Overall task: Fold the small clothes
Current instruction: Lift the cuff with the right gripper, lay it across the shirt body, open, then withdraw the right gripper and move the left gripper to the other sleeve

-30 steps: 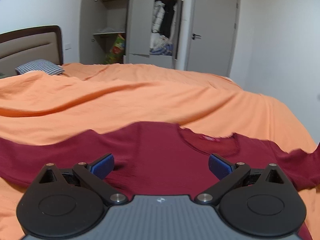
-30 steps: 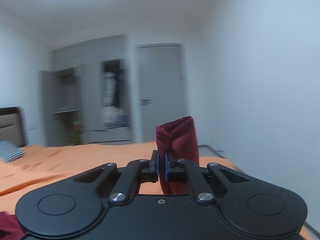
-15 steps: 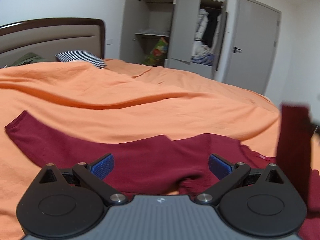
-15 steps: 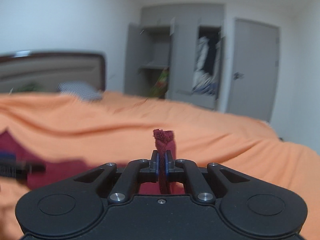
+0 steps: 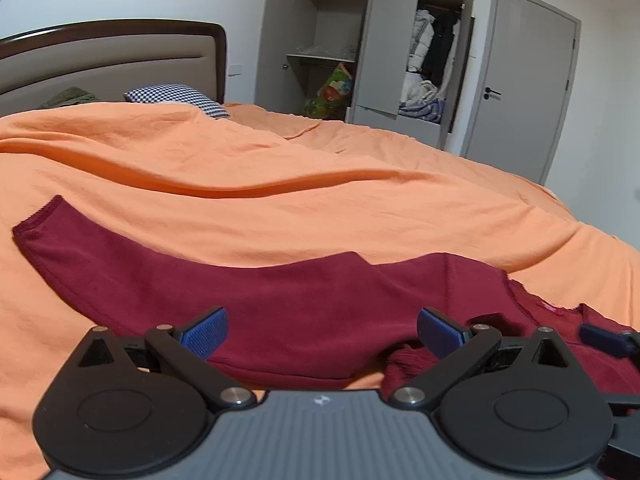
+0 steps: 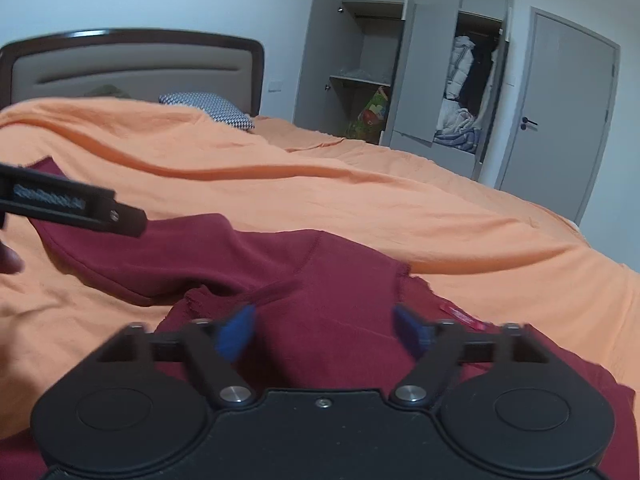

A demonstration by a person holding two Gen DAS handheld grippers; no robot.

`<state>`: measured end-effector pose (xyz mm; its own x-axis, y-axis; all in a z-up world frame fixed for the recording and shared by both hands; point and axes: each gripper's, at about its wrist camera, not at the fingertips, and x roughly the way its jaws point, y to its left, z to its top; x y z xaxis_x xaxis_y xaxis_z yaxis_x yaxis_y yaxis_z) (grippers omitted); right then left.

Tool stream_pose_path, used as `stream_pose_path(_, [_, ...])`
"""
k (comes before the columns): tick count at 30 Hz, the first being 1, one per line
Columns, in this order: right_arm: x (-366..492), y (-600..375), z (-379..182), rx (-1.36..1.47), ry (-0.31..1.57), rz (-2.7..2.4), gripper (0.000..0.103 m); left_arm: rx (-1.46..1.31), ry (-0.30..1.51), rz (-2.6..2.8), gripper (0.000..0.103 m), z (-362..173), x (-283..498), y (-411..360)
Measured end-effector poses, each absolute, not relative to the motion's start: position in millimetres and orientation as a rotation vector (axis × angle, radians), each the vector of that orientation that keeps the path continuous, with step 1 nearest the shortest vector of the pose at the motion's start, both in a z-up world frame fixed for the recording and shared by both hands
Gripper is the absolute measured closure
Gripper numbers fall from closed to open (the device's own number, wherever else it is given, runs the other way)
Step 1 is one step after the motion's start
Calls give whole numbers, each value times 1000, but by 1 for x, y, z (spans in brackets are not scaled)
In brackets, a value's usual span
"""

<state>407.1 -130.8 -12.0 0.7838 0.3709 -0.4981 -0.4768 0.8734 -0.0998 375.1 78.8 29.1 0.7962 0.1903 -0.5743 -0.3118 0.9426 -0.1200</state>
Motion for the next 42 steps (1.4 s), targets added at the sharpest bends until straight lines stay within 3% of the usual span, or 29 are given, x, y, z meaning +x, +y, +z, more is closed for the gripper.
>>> stream_pose_path(4, [399, -179, -4, -188, 484, 398, 2, -221, 585, 215, 0, 28, 379, 62])
stream_pose_path(17, [438, -361, -39, 0, 593, -108, 1, -38, 681, 171, 0, -18, 407, -14])
stream_pose_path(27, [472, -408, -98, -66, 668, -348, 1, -92, 736, 181, 0, -60, 411, -7])
stream_pose_path(42, [360, -417, -60, 102, 570, -109, 1, -88, 710, 177, 0, -64, 409, -5])
